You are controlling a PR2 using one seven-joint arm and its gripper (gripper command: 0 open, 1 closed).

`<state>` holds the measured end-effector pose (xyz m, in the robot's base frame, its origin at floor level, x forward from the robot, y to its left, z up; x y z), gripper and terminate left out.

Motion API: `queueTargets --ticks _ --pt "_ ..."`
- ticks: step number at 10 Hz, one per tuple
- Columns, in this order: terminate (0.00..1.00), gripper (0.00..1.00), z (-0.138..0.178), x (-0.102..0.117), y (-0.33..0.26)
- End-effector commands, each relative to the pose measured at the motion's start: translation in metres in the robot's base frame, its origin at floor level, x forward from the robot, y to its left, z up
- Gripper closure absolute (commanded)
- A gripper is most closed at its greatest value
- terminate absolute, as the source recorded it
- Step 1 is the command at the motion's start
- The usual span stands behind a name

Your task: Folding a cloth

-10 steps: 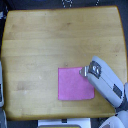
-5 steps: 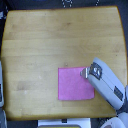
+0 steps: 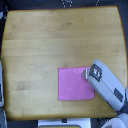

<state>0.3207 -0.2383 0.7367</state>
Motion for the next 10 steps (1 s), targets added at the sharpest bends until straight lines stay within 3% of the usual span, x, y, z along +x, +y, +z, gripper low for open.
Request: queueTargets --ticks 1,10 --pt "0.0 1.0 -0.0024 -0.0146 0.0291" --pt "0.0 1.0 0.0071 -0.0084 0.035"
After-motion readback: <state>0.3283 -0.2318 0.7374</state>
